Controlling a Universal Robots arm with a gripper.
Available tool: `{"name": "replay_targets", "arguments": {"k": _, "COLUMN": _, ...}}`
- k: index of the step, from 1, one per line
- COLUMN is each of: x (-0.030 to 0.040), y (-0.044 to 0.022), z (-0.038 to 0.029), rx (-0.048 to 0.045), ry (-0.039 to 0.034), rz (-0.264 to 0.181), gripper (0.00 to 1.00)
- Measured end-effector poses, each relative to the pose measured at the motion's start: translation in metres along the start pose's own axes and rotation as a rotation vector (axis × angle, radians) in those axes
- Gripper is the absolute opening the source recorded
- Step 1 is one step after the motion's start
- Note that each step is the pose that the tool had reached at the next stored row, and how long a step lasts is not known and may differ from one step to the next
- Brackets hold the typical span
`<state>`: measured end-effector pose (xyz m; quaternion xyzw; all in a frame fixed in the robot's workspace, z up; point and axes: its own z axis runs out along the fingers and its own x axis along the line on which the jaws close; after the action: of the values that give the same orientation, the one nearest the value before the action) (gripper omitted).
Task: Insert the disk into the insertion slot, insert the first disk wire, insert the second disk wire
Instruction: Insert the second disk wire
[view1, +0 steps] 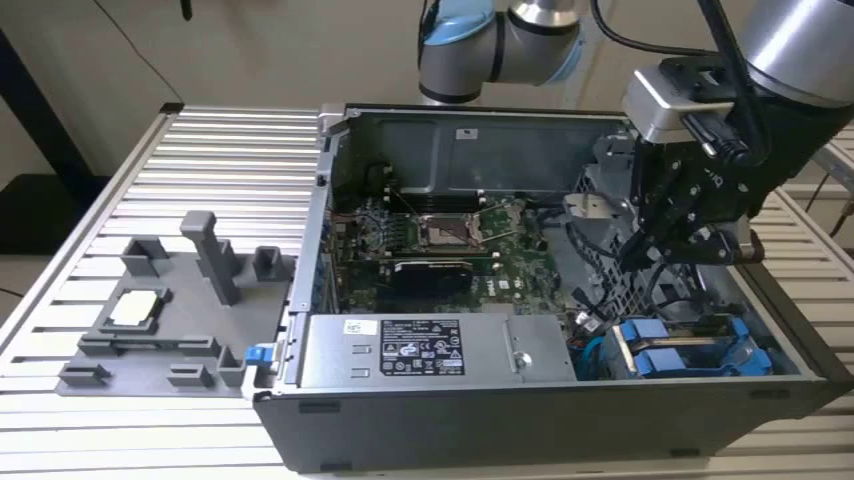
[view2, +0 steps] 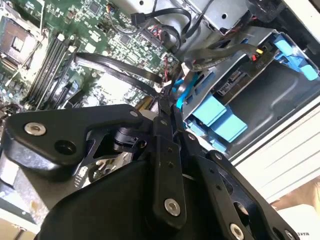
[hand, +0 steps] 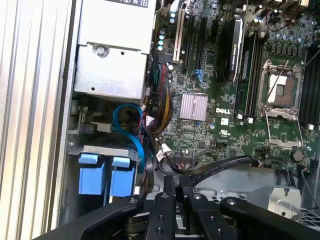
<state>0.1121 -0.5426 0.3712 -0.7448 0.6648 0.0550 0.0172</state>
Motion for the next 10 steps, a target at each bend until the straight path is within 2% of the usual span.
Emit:
{"name": "replay_targets", "arguments": {"k": 6, "x": 0.0171, "y": -0.0139, "z": -0.0013, "rx": -0.0287, "ry": -0.0034, "rz": 0.003, "gripper": 0.16}}
{"name": "replay_targets", "arguments": {"k": 10, "x": 0.0311, "y": -0.0215, "z": -0.0024, "rx": -0.0412, "ry": -0.0049, "rz": 0.004, "gripper": 0.16}}
